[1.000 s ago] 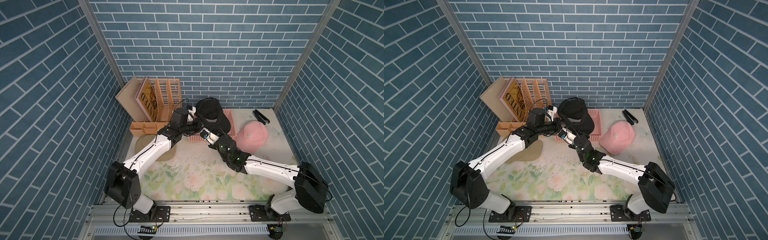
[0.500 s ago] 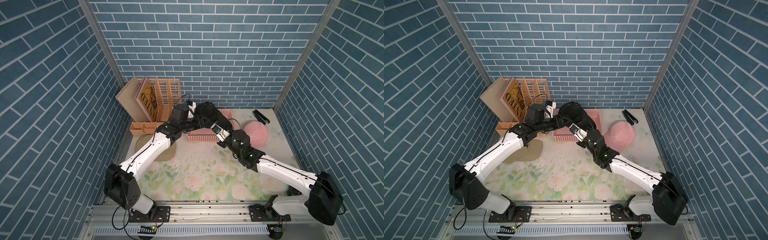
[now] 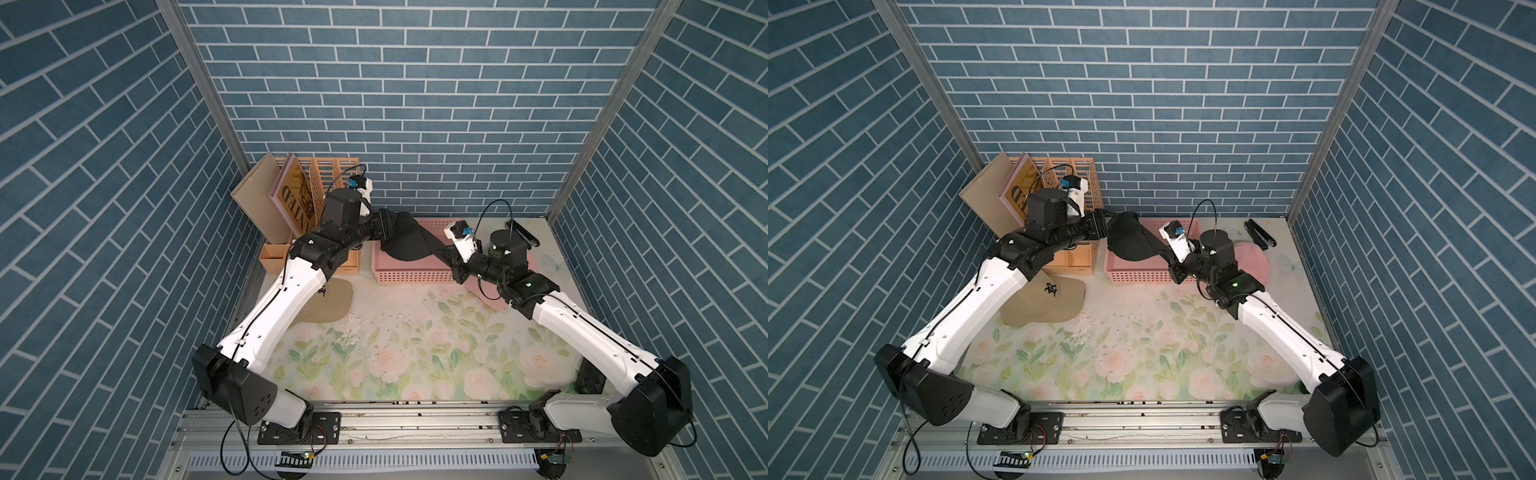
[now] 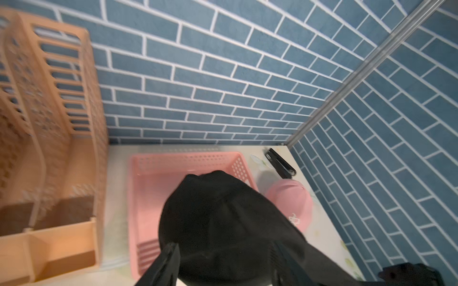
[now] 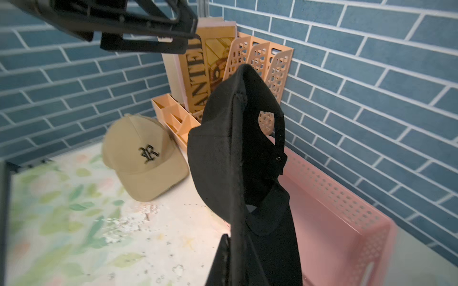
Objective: Turn the baseball cap inside out
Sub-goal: Place the baseball cap at the center of the board.
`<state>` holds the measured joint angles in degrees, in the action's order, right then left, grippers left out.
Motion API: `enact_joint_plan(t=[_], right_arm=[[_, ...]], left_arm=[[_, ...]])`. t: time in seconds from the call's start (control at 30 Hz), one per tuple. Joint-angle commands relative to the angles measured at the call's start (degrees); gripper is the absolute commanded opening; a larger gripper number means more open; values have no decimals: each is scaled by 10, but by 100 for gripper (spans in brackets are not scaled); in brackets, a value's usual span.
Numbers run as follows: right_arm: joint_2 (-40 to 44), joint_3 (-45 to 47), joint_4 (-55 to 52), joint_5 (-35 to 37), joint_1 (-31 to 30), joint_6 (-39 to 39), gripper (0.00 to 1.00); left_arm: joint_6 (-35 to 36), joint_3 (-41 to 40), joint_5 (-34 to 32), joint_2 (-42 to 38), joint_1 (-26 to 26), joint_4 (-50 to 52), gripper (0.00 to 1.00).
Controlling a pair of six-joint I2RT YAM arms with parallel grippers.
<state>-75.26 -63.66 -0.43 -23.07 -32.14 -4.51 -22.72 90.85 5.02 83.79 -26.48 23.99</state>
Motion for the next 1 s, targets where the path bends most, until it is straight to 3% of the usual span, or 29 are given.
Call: enact_joint_plan(t=[0.0,0.2,0.33,0.47,0.53,0.97], right_arm=[[-41,-40,-20,-188,19,91,0],[-102,-46,9,-322,23,212,0],[-100,-11,33,-365,23,296,0],[-97,56,146,-407,23,443,0],[-109,81,164,-410,23,479,0],[-197,139,215,-437,57,529,0]], left_arm=[[74,15,-107,-31,10,49,61],[109,1,-187,-49,25,54,62],[113,-8,-192,-54,31,47,62],[117,-9,-190,-50,33,43,62],[115,-12,-183,-50,34,35,62],[125,-14,-180,-47,33,15,61]])
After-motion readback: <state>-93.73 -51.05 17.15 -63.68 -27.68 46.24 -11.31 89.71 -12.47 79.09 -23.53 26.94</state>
